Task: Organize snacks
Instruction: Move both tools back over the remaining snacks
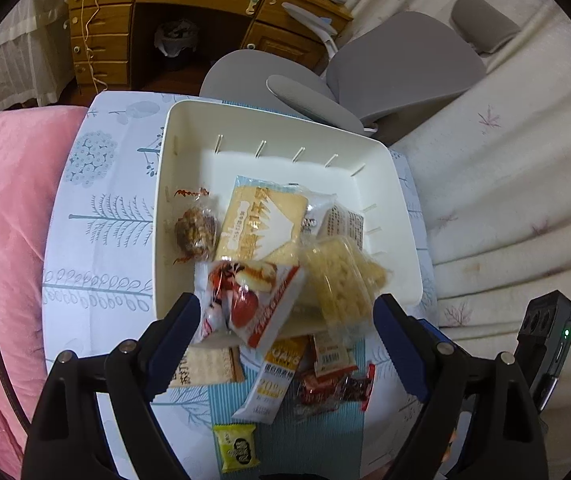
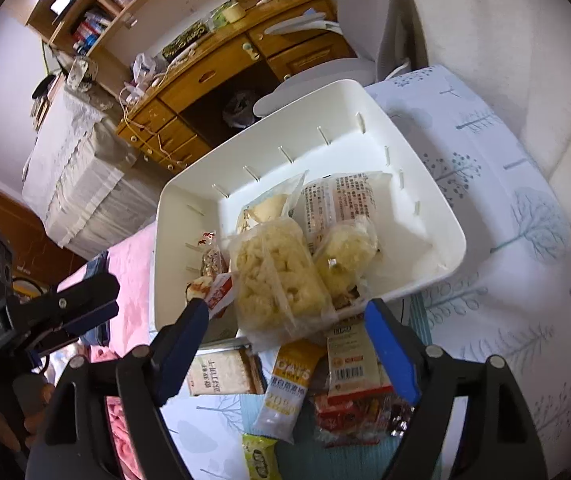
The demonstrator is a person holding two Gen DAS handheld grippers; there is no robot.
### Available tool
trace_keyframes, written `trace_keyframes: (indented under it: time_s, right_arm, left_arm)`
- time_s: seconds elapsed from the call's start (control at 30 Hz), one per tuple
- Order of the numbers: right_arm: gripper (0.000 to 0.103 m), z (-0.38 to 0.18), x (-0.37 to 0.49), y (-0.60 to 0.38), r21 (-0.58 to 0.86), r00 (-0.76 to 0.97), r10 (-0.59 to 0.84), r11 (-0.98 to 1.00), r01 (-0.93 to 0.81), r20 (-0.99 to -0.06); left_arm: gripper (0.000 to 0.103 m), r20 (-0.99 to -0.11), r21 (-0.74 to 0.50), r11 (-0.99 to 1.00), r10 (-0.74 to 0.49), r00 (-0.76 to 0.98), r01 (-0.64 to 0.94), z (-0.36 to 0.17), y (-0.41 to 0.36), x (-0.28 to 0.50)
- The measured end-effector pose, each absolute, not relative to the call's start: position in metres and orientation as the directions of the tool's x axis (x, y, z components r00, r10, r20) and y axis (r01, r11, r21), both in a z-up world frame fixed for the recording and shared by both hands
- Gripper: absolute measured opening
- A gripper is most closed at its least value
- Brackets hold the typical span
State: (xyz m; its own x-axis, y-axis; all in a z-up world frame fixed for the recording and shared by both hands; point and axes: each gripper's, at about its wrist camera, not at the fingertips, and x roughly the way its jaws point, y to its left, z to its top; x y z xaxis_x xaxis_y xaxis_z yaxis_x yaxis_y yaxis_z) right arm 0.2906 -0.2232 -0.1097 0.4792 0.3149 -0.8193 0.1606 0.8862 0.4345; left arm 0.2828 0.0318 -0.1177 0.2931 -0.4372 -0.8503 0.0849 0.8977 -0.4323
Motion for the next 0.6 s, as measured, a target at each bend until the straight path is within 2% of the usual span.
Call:
trace_keyframes:
  time_s: [0.33,0.6]
  right_arm:
    - [0.082,-0.102,0.248,-0.215,0.447,0.491,0.312,0.875,0.186,-0.814]
    - [0.082,-0.102,0.208,-0.207,0.445,0.465,0.329,0.881,0.163,-0.822]
  left_arm:
    - [0.088,-0.854,-0.404,0.909,-0.414,0.315,0.098,-0.099,0.047,0.226]
    - [0.088,-0.884,-0.35,0.936,-0.342,0.32,0.031,-0.094,0.056,0.163]
